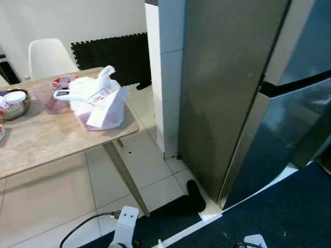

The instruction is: Restocking fridge

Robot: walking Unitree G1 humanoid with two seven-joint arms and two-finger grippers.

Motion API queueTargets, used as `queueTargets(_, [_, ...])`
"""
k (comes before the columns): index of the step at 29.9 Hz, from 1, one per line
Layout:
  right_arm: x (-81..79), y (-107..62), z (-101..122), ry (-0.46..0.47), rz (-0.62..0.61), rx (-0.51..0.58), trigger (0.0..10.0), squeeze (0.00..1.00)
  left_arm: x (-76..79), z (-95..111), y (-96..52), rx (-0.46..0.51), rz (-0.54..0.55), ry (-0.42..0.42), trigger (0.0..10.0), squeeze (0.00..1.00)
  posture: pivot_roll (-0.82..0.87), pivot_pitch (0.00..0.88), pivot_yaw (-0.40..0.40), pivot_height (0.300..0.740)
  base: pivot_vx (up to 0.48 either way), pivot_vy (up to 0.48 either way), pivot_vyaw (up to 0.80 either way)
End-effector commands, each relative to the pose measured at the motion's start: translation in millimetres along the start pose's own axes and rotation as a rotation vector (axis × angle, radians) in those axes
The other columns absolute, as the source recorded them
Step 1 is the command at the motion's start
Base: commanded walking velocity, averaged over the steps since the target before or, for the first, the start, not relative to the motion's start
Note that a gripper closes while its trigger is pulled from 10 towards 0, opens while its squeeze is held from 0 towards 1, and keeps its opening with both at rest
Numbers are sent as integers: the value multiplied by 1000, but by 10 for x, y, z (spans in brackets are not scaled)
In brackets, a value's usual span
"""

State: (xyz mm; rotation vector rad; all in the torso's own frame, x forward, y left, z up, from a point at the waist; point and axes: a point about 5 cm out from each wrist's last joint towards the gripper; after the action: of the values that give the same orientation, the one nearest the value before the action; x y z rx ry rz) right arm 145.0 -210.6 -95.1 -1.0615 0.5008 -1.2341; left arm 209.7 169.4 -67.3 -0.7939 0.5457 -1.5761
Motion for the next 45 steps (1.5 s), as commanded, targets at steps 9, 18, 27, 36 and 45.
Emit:
queueTargets(9, [48, -7, 5, 4, -14, 18, 10000, 0, 40, -1, 11, -10, -25, -33, 10000, 0, -88, 33, 46, 740, 0, -480, 0])
queueTargets(18, [60, -9, 4, 4, -16, 20, 10000, 0, 56, 12, 19, -9, -31, -58, 10000, 0, -93, 32, 45, 740, 0, -480, 0])
queueTargets(27, [43, -10, -9, 4, -13, 15, 10000, 0, 63, 2, 20, -27, -48, -76, 10000, 0, -91, 35, 42, 740, 0, 122, 0])
queueTargets(36, [12, -8, -11, 6, -9, 13, 10000, 0, 10, 0, 9, -20, -8, -58, 10000, 0, -91, 36, 45, 740, 0, 320, 0])
queueTargets(45, [-66, -3, -25, 8, -5, -2, 10000, 0, -3, 32, 7, -5, -4, 2, 10000, 0, -89, 37, 45, 740, 0, 0, 0])
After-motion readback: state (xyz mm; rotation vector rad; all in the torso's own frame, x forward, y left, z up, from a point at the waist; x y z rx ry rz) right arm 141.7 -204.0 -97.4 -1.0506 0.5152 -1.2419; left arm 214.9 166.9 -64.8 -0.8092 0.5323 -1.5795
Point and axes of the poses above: a point about 5 cm out from each wrist's last joint towards the gripper, its own y axis pointing out of the wrist towards the gripper, its own z axis along the axis of the wrist's last joint, x = y × z, and after that the axes turned 13 degrees about -y, right-handed
